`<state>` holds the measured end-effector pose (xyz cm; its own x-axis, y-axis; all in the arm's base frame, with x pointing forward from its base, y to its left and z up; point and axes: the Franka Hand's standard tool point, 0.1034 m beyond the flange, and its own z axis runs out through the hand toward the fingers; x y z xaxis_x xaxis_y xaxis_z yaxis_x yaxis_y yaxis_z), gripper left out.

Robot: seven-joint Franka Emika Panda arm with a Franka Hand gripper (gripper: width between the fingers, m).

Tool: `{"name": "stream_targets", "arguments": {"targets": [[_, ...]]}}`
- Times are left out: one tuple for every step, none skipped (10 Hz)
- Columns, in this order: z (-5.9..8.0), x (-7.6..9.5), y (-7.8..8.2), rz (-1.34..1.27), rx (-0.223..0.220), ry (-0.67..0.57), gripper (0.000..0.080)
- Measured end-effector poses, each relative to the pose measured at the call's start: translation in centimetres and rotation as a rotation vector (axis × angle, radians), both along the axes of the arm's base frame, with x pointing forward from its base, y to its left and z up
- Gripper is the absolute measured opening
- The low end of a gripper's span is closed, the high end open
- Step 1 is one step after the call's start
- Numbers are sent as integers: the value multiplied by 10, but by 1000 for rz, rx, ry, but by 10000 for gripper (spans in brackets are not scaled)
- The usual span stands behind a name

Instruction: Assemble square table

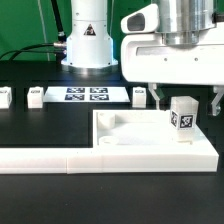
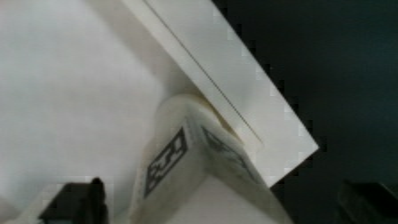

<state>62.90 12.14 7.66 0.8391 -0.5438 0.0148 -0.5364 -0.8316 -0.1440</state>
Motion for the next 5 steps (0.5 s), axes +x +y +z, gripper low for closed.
{"name": "stream_targets", "arguments": {"targets": [[0, 0, 0, 97, -9, -10, 649], [0, 0, 2, 159, -14, -17, 649], [0, -1, 4, 187, -16, -20, 649], [0, 0, 3, 267, -23, -29, 649], [0, 0, 2, 332, -30, -37, 649]]}}
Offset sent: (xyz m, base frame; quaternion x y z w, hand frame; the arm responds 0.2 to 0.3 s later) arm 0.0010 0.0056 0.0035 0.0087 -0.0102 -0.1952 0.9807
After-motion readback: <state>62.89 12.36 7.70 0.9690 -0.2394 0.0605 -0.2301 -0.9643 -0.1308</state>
